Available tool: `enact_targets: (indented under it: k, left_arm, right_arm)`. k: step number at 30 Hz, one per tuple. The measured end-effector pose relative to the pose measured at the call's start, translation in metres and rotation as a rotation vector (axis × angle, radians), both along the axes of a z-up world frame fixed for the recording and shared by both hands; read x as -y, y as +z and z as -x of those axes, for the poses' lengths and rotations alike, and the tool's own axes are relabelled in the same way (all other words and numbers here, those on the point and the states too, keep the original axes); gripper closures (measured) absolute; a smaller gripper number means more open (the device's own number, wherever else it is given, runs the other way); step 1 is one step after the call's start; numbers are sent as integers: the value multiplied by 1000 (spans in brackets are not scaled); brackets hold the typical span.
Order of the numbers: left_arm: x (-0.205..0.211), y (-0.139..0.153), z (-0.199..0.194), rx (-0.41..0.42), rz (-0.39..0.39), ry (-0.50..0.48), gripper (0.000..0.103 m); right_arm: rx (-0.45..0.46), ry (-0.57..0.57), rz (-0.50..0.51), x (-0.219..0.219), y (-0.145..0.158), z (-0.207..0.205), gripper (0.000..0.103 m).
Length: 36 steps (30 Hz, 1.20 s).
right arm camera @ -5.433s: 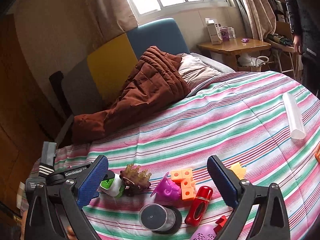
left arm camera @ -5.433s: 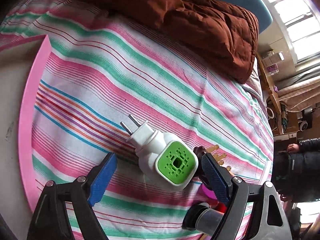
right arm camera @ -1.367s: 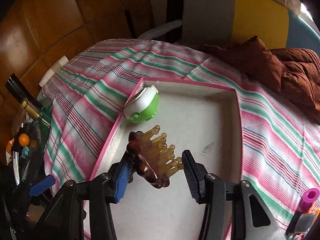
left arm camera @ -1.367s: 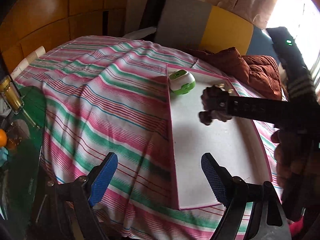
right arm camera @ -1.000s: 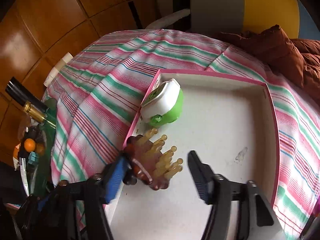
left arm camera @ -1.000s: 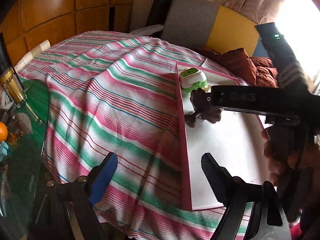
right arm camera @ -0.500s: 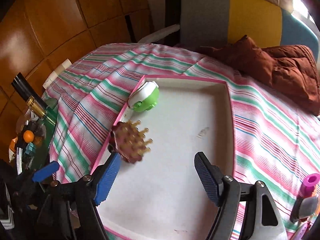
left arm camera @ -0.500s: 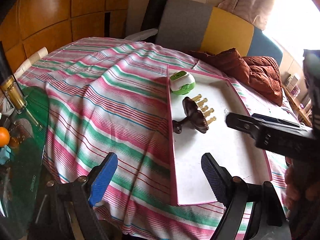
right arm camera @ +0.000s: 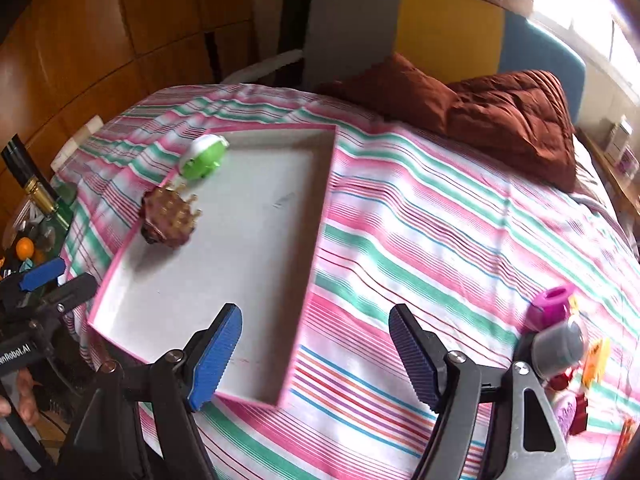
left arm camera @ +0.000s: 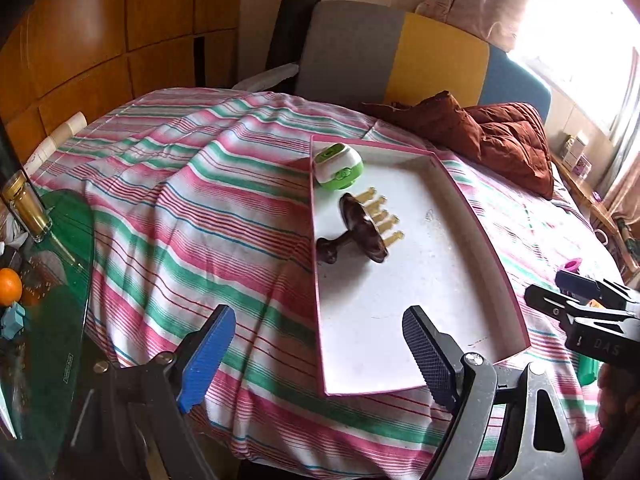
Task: Organize rigid objects
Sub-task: 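Move the left tool to the green stand while the right tool approaches the grey container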
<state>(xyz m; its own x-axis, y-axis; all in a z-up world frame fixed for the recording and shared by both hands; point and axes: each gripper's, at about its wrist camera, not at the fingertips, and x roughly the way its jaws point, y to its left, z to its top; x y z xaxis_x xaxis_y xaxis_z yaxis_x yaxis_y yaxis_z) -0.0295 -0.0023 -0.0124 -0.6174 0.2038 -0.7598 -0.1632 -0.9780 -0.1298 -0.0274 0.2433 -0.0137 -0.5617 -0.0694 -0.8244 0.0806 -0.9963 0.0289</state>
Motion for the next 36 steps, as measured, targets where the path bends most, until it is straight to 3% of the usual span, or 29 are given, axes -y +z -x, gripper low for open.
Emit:
enact_targets:
  k: [15,20,29,33,36]
  left_arm:
    - [-18,2,-6,-14,6,-58,17]
    - [-24,5,-8,-27,-13,-90,17]
    - [-44,6,-14,-32,-17,-163,17]
    - [-50,6,-17,-31,-18,-192,17]
    - [-55,6,-20,-25,-24,-218,17]
  right_arm:
    - [36,-175,-49,-79,8,-36,26]
    - [73,-290,-16,-116,15,-56,26]
    - [213,-541,171,-178,-2,-96,26]
    - [271,-570,263,-176,-25,-97,25]
    - [243,-500,388,-162,-26,-82,24]
